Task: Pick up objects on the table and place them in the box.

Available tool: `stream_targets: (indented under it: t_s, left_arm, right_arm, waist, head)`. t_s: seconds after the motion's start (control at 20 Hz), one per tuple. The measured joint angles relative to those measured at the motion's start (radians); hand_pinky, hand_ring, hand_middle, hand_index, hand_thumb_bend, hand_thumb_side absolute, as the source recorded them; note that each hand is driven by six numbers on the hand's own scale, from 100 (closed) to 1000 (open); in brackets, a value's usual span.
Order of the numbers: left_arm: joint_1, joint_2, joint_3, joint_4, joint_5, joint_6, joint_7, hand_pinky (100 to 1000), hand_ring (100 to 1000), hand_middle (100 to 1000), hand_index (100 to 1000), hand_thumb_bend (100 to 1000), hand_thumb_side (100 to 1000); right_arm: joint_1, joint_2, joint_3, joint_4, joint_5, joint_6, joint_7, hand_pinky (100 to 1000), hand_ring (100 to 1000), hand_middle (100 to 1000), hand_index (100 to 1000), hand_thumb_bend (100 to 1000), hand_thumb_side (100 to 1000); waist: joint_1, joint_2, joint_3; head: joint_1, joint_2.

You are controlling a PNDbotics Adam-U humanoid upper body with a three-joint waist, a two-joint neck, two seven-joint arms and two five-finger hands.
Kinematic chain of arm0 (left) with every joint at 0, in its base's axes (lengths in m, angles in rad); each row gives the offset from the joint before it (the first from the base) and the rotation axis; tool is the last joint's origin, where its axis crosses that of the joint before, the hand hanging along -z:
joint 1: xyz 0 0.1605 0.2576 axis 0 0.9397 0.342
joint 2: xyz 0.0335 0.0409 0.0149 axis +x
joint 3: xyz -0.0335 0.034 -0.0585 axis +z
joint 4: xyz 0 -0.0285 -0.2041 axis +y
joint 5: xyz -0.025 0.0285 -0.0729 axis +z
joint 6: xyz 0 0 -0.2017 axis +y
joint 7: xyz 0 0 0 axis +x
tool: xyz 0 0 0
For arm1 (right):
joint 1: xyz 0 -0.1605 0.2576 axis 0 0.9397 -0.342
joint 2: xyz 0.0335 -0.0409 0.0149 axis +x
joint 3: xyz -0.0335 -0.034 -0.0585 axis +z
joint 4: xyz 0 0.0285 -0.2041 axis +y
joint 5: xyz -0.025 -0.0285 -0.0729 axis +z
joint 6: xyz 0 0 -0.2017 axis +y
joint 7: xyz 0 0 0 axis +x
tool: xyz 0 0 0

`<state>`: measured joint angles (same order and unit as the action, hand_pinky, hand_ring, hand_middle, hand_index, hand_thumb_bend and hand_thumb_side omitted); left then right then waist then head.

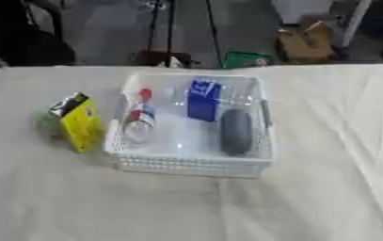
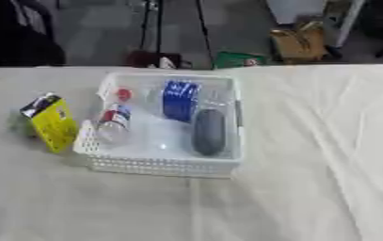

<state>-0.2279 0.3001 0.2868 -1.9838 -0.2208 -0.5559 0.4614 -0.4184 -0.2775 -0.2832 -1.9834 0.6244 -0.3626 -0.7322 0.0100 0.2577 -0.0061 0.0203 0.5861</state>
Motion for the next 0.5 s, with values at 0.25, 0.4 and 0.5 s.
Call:
stream_targets:
  t_s: [0.25, 0.4, 0.5]
  left_arm:
    - [0.000, 0.000, 0.000, 0.000, 0.000, 0.000, 0.001, 891, 910, 900, 938, 100, 835]
    - [0.000, 0.000, 0.000, 0.000, 0.000, 0.000, 0.001, 891, 910, 900, 938, 100, 835]
    - [0.000, 0.000, 0.000, 0.000, 0.000, 0.000, 0.001, 890, 910, 901, 938, 100, 836]
  right_arm:
    - [0.000, 0.000, 0.000, 0.000, 0.000, -0.001, 0.002, 786, 768, 632, 834, 100, 1000]
    - [0.000, 0.000, 0.000, 0.000, 0.000, -0.002, 0.002, 786, 768, 632, 834, 100, 1000]
    - [0.000, 0.000, 0.000, 0.000, 0.000, -0.002, 0.002, 787, 768, 633, 834, 100, 1000]
  waist:
    - [0.000, 0.000, 0.001]
    - [0.000, 0.000, 0.001]
    - [0.000, 0.000, 0.001]
  head:
    - [0.010, 0.000]
    - [0.016, 0.000]
    - [0.019, 0.000]
